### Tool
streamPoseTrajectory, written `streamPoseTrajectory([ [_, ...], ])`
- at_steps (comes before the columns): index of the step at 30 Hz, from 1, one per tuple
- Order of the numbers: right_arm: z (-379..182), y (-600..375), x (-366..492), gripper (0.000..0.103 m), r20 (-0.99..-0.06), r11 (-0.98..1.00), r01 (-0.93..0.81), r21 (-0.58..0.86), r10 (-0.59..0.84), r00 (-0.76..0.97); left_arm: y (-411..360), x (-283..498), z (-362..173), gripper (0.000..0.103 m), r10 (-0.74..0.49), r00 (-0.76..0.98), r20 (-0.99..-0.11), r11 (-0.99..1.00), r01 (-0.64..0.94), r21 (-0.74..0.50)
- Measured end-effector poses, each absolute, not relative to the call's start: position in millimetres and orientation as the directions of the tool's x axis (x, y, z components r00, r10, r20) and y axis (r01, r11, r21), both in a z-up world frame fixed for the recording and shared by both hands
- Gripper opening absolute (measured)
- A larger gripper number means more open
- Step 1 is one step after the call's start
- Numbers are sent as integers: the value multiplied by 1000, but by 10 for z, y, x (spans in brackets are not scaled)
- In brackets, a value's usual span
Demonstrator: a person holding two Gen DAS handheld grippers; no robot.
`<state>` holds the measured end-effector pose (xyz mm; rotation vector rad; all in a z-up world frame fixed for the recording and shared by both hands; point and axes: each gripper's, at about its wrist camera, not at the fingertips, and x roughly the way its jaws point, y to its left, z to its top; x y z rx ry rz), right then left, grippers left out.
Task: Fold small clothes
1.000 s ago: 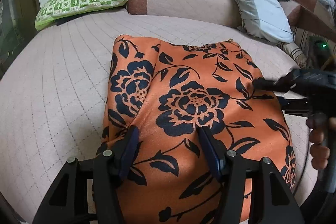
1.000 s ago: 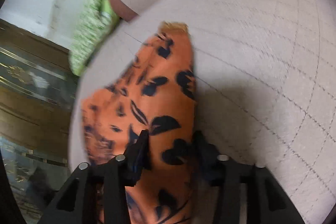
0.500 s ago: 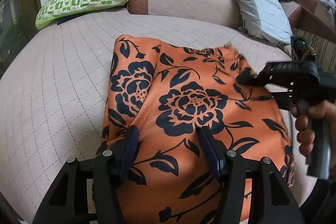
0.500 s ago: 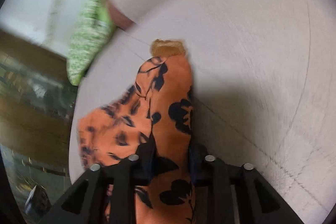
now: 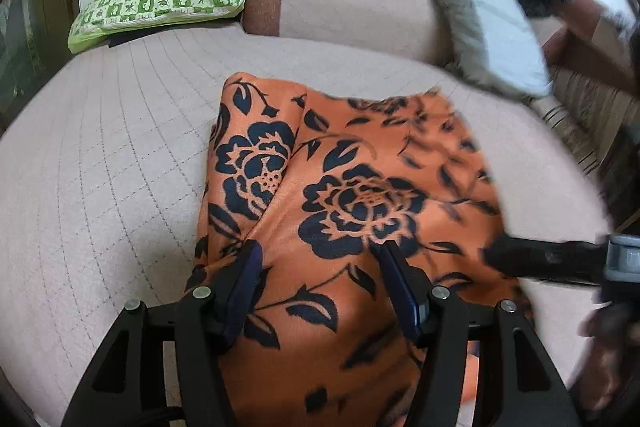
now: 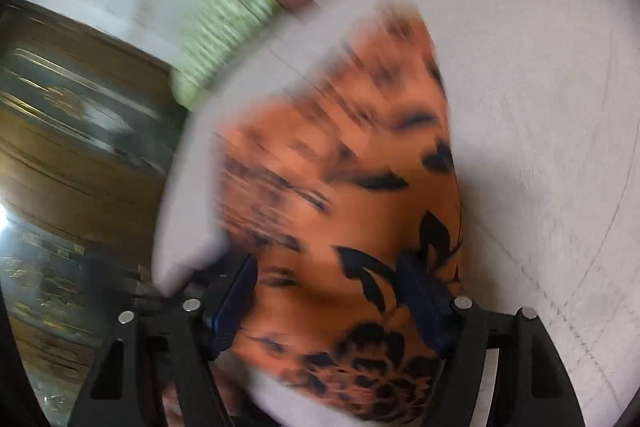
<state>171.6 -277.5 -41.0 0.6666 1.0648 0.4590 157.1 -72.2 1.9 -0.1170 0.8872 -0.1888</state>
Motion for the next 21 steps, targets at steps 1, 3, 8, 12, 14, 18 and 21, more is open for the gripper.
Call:
streamPoseTrajectory([
  [1, -313, -2772, 1676, 73, -638, 717, -26, 697, 636, 434, -665, 1520, 78, 62, -221, 633, -742, 975, 113, -194],
  [3, -90, -2749, 1564, 73, -637, 741, -70, 667, 617, 463, -431, 1328, 246, 71, -227, 709, -668, 967, 83, -241],
  [8, 1, -2559, 1344, 74, -635, 758, -174, 628, 629, 449, 143, 1256, 174, 80, -258, 678, -688, 924, -34, -380],
  [12, -336, -2392, 1354, 74, -704, 800, -157, 579, 588, 397, 412, 1389, -177, 80, -457, 532, -713, 799, -107, -592],
  [14, -300, -2404, 1313, 74, -704, 803, -165, 573, 585, 403, 487, 1368, -214, 80, -516, 522, -679, 738, -131, -662],
  [18, -325, -2423, 1343, 74, -702, 793, -162, 587, 599, 386, 440, 1397, -253, 83, -641, 462, -614, 657, -84, -749],
  [21, -352, -2432, 1353, 76, -691, 784, -160, 599, 608, 392, 329, 1421, -410, 73, -620, 408, -671, 697, -106, -709],
])
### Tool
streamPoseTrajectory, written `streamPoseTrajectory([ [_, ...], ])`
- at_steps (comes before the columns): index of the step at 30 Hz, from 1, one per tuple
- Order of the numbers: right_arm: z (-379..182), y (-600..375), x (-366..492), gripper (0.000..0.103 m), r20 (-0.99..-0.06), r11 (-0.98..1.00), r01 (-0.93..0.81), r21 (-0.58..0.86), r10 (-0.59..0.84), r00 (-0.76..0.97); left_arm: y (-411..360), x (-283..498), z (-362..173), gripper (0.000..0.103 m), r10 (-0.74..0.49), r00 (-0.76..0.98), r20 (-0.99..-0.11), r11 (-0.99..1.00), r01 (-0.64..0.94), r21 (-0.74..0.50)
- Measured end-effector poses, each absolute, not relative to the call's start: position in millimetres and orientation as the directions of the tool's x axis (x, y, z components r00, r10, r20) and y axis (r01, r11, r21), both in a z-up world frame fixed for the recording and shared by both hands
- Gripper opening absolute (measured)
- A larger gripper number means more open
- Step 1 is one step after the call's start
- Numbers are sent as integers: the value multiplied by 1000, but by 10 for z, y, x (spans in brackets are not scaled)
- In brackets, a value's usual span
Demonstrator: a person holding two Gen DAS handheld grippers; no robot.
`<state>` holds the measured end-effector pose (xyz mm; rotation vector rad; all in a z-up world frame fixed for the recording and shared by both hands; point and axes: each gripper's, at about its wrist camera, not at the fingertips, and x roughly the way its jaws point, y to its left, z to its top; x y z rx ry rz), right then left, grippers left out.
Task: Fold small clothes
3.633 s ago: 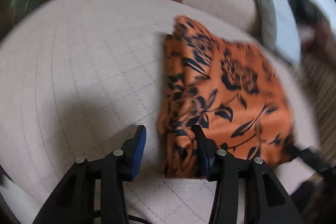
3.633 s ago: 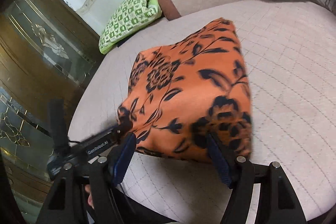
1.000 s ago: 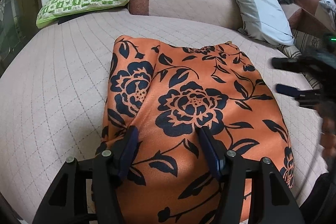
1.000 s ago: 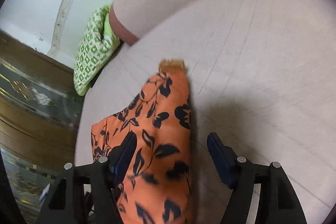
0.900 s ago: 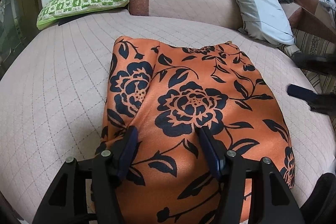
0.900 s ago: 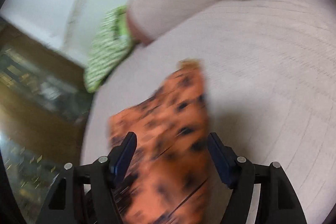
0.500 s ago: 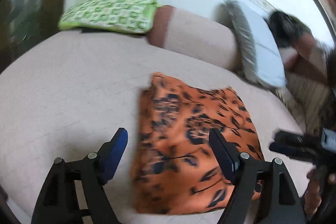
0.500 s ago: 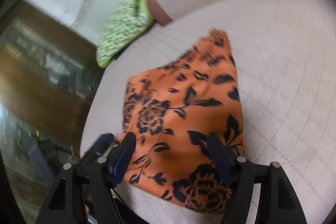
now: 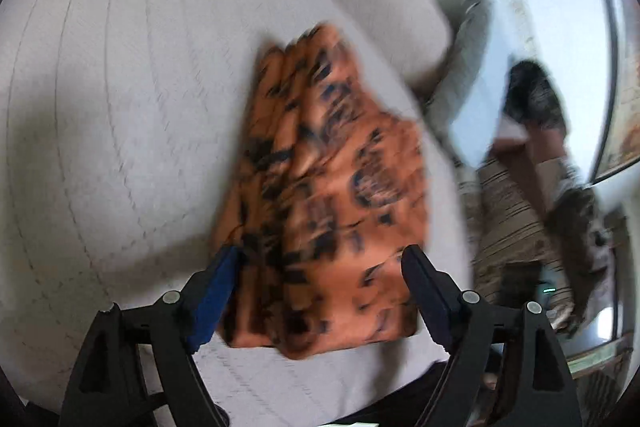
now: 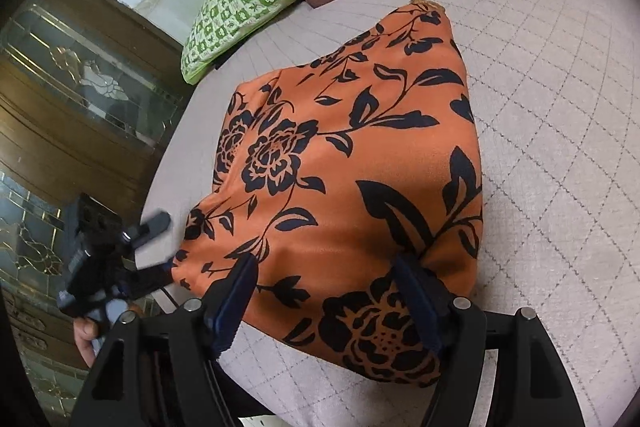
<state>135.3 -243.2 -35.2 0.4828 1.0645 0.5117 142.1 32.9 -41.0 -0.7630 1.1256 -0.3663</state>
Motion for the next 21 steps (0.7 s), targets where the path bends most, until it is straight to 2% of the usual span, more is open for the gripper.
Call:
streamPoseTrajectory([
  [1, -346, -2406, 1369, 76, -691, 786, -164, 596, 606, 394, 325, 1413, -453, 11, -583, 400, -707, 727, -131, -674],
  [5, -337, -2414, 1351, 76, -692, 789, -185, 586, 606, 394, 295, 1305, -347, 14, -568, 452, -687, 744, -74, -664],
  [7, -362, -2429, 1354, 76, -686, 782, -185, 595, 614, 391, 293, 1393, -596, 22, -570, 381, -728, 739, -148, -657],
  [9, -343, -2450, 1359, 76, -684, 778, -190, 599, 621, 384, 407, 1403, -597, 31, -627, 380, -679, 660, -203, -723],
  [11, -339, -2488, 1372, 76, -677, 766, -189, 614, 635, 372, 425, 1479, -381, 69, -608, 407, -682, 679, -179, -712],
  [13, -323, -2524, 1381, 76, -669, 756, -177, 630, 645, 369, 421, 1615, -159, 89, -572, 471, -672, 707, -132, -694],
  [14, -301, -2534, 1383, 76, -667, 754, -176, 633, 646, 372, 399, 1692, -98, 92, -570, 485, -663, 717, -101, -690],
  [18, -123, -2560, 1385, 76, -630, 736, -210, 644, 665, 401, 225, 2252, -226, 92, -580, 413, -702, 754, -54, -655],
  [19, -65, -2568, 1408, 76, -626, 740, -222, 635, 661, 414, 197, 2356, -333, 87, -581, 381, -719, 760, -63, -647],
  [20, -45, -2573, 1423, 76, -624, 742, -226, 631, 659, 419, 206, 2420, -474, 45, -592, 348, -727, 754, -79, -652],
  [21, -45, -2581, 1454, 76, -623, 742, -229, 631, 660, 420, 218, 2468, -631, 32, -608, 316, -728, 740, -106, -664],
])
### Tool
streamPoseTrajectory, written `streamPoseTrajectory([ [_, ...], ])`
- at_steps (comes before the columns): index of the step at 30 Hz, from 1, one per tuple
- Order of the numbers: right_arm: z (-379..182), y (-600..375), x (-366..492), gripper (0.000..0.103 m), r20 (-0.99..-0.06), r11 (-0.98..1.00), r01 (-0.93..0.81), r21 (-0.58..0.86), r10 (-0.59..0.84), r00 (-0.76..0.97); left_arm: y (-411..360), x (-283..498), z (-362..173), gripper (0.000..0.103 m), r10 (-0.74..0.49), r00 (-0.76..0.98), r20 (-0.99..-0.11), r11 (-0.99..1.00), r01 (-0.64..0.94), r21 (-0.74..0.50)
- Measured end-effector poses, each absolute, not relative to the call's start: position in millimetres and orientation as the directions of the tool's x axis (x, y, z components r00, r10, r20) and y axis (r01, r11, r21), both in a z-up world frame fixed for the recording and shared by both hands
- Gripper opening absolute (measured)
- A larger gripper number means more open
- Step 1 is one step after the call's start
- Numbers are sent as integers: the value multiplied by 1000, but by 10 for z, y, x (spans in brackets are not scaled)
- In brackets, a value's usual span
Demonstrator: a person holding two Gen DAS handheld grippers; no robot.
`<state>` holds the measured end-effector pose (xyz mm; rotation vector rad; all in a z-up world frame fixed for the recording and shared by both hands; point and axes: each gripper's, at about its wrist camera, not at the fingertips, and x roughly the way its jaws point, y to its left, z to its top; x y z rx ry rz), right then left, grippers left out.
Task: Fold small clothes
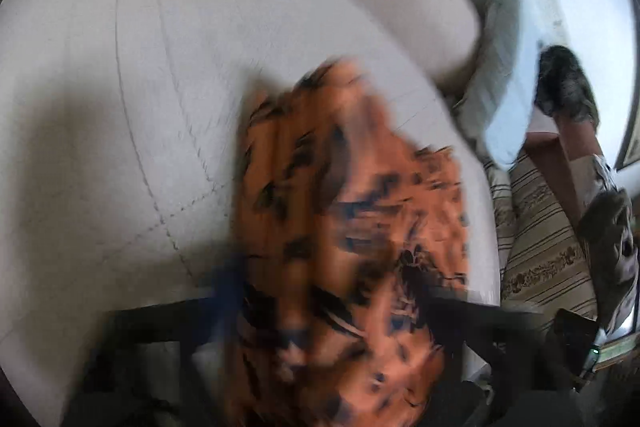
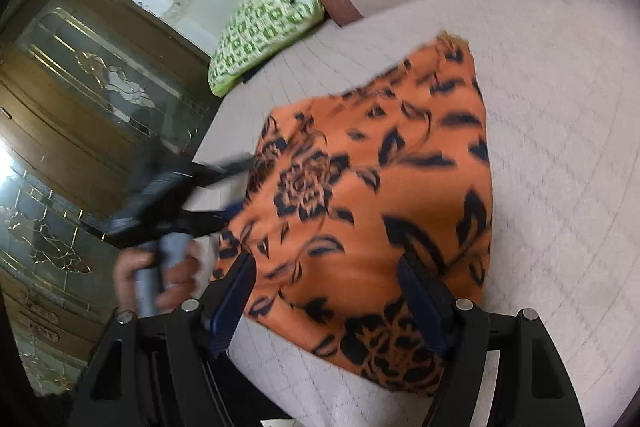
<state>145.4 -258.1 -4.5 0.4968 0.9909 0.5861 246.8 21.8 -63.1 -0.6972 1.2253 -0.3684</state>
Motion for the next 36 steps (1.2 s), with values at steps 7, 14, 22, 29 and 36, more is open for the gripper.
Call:
streamPoseTrajectory([
  [7, -280, -2615, 1512, 76, -635, 737, -207, 644, 665, 394, 294, 2365, -811, 43, -660, 362, -658, 666, -123, -736],
  [14, -69, -2602, 1569, 76, -625, 736, -239, 633, 668, 403, 411, 2622, -452, 82, -695, 421, -583, 614, -75, -786],
  [22, -246, -2532, 1685, 76, -632, 732, -243, 637, 676, 380, 518, 2864, -1002, 25, -753, 405, -518, 487, -185, -853],
  [29, -224, -2637, 1640, 76, -621, 719, -202, 665, 683, 384, 530, 2677, -529, 73, -636, 432, -640, 630, -187, -753],
  [36, -222, -2746, 1437, 76, -564, 660, -177, 730, 728, 390, 215, 1796, 171, 82, -515, 535, -670, 823, 90, -561],
])
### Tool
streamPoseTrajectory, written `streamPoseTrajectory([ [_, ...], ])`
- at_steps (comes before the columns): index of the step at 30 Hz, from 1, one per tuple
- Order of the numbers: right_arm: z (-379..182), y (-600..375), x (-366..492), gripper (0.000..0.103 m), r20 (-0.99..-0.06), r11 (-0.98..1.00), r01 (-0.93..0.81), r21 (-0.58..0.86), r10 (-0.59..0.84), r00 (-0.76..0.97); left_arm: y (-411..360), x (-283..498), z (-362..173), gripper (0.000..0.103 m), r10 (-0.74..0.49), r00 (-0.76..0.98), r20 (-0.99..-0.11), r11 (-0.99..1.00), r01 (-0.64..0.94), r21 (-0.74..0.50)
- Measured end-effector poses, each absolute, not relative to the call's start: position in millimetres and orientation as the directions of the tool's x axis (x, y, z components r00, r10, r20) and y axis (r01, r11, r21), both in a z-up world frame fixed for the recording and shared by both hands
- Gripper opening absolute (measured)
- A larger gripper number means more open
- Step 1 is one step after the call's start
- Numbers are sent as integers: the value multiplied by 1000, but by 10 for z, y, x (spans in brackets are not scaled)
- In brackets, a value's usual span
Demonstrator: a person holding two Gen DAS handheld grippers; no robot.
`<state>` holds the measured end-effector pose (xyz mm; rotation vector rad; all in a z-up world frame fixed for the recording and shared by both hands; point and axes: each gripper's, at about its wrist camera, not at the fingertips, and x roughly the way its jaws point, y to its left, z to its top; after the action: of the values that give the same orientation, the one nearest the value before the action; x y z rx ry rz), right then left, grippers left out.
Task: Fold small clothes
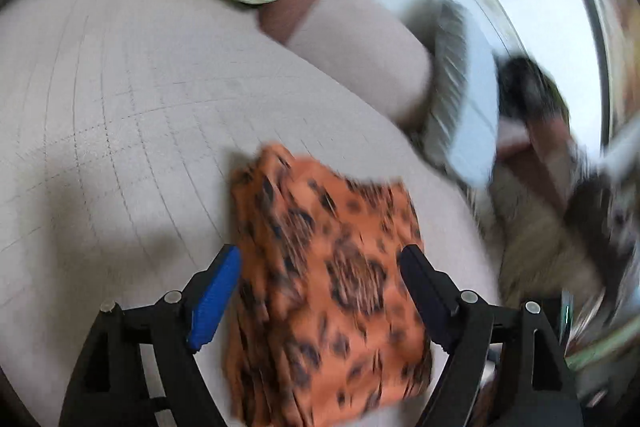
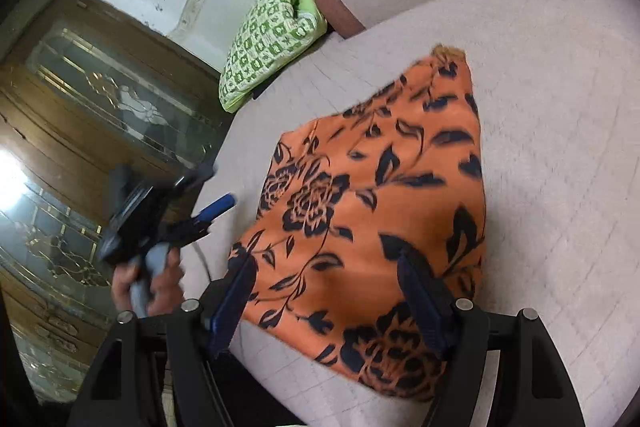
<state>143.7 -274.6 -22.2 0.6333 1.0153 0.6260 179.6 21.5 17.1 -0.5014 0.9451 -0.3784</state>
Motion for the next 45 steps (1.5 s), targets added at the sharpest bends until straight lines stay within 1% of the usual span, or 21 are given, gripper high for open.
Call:
streamPoseTrajectory([
  [1, -369, -2721, 1451, 76, -585, 663, -151, 733, 728, 357, 143, 1699, 117, 82, -481, 521, -705, 856, 104, -507],
  [3, -436, -2745, 1428, 76, -586, 660, -118, 742, 723, 366, 17, 1608, -161, 82, -302, 453, -838, 948, 55, -312],
  [4, -391, -2758, 1399, 76, -581, 659, -112, 744, 721, 377, -1, 1566, -313, 78, -213, 406, -888, 975, 24, -223],
  [5, -322, -2769, 1367, 76, -580, 660, -113, 742, 718, 386, -43, 1541, -346, 74, -213, 401, -891, 975, 23, -223],
  [9, -139, -2785, 1221, 78, -567, 676, -171, 717, 708, 421, -7, 1257, -208, 75, -262, 497, -827, 960, 43, -278],
  [10, -213, -2759, 1230, 80, -594, 695, -159, 701, 692, 410, -20, 1263, -271, 76, -255, 484, -837, 963, 48, -266],
  [11, -355, -2727, 1265, 80, -643, 723, -128, 679, 670, 371, -17, 1329, -444, 76, -195, 414, -889, 978, 18, -206],
  [12, -399, -2730, 1276, 80, -664, 733, -94, 674, 656, 359, -41, 1346, -483, 76, -195, 391, -900, 977, -4, -214],
  [14, -251, -2799, 1137, 80, -619, 708, -102, 699, 670, 411, 42, 1232, -297, 76, -199, 462, -865, 970, -32, -240],
  [16, -113, -2818, 1042, 80, -605, 715, -140, 685, 666, 436, 14, 1142, -129, 76, -143, 522, -841, 985, -9, -173],
  [20, -40, -2859, 954, 80, -643, 758, -140, 637, 623, 446, -37, 1067, 69, 76, -118, 560, -820, 992, 25, -125],
  [25, -226, -3060, 1005, 80, -685, 782, -45, 622, 571, 452, -231, 1159, 152, 81, -89, 593, -801, 996, 37, -84],
  [29, -365, -3258, 1201, 80, -671, 745, 26, 666, 584, 457, -313, 1310, 135, 81, -122, 578, -807, 992, 49, -115],
  [34, -456, -3309, 1630, 80, -615, 661, 52, 749, 665, 424, -102, 1717, -10, 83, -318, 528, -787, 934, 32, -355],
  [36, -542, -3250, 1816, 80, -606, 642, 49, 765, 693, 390, -46, 1862, -129, 86, -363, 498, -788, 911, 13, -411],
  [37, -577, -3215, 1873, 80, -603, 635, 53, 771, 700, 381, -9, 1933, -219, 87, -386, 470, -794, 902, 14, -430],
  [40, -657, -3092, 1987, 81, -588, 618, 38, 785, 724, 361, -27, 2034, -489, 85, -357, 395, -847, 922, 1, -388],
  [41, -647, -3035, 2001, 81, -584, 617, 17, 786, 735, 345, -43, 1996, -472, 62, -355, 433, -829, 926, 41, -375],
  [42, -641, -2942, 2019, 77, -581, 613, -7, 790, 753, 310, -63, 1991, -476, 46, -392, 424, -817, 914, 79, -398],
  [43, -646, -2861, 2030, 57, -599, 627, -15, 779, 751, 279, -62, 1994, -476, 41, -404, 410, -818, 909, 76, -410],
  [45, -597, -2741, 2033, 47, -647, 684, -47, 728, 708, 284, -56, 1980, -444, 34, -388, 414, -824, 916, 79, -393],
])
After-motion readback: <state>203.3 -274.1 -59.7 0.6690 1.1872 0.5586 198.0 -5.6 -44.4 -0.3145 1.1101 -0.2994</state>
